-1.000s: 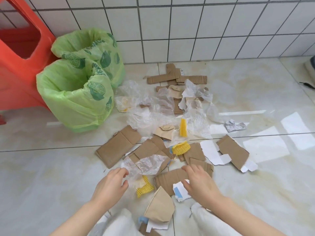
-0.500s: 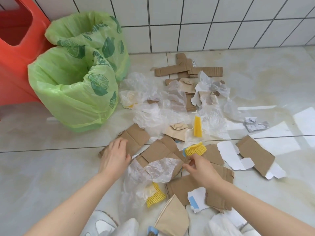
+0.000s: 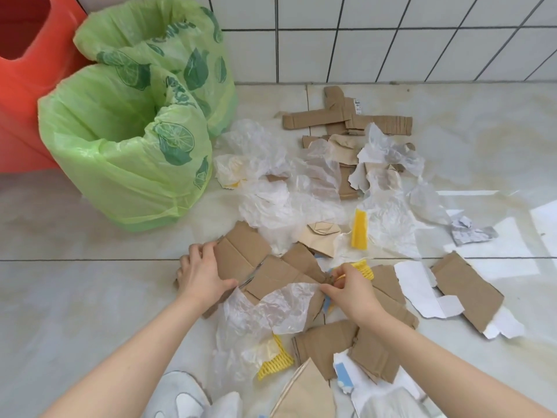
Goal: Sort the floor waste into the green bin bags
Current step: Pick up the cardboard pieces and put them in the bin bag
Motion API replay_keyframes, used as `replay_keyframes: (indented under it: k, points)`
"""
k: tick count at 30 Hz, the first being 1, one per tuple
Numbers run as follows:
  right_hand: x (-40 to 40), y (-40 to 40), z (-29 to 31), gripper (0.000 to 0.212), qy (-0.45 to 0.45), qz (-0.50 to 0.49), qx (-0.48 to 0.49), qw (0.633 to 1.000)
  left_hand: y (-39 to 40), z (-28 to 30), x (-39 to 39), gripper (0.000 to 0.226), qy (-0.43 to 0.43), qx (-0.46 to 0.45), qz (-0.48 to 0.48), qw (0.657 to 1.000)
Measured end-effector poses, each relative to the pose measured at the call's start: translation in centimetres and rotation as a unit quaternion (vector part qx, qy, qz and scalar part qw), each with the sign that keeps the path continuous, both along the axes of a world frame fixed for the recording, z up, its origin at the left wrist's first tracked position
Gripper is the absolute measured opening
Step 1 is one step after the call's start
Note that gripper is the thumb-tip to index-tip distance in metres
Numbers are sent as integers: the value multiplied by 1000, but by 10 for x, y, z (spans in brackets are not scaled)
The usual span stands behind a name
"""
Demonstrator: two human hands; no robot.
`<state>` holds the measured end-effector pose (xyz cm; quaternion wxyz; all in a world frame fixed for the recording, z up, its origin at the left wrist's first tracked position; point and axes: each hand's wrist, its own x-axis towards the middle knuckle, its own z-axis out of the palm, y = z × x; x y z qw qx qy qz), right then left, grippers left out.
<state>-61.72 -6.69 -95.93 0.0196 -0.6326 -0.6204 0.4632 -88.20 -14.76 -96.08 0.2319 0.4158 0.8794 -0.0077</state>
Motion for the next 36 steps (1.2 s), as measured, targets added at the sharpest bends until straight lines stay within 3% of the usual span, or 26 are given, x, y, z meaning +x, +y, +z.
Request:
replay_keyframes:
  k: [6, 9, 11, 14, 17, 21, 25, 33, 36]
  points:
    - [8, -4, 19, 18, 67, -48, 6, 997, -3, 3, 3, 109, -11, -8, 36, 999]
    - [15, -6, 35, 19, 125, -62, 14, 990, -3, 5, -1, 103, -16, 13, 63, 998]
    - [20, -6, 48, 19, 165, -81, 18, 983, -3, 7, -5, 87, -26, 17, 87, 996]
    - [29, -2, 63, 16, 189, -102, 39, 976, 0, 15, -12, 45, -84, 36, 129, 987]
    - [43, 5, 71, 34, 198, -140, 37, 969, 9, 30, -11, 25, -191, 72, 157, 966]
    - [59, 13, 77, 42, 191, -195, 35, 961, 19, 56, -1, 21, -268, 144, 136, 943]
    - [82, 15, 72, 38, 134, -177, 41, 974, 31, 72, 20, 20, -316, 171, 112, 926]
    - [120, -10, 47, 11, 97, -173, -83, 977, 39, 50, 69, 18, -356, 55, 26, 933]
    - [131, -22, 39, 16, 61, -185, -95, 976, 37, 34, 73, 16, -314, 23, -12, 949]
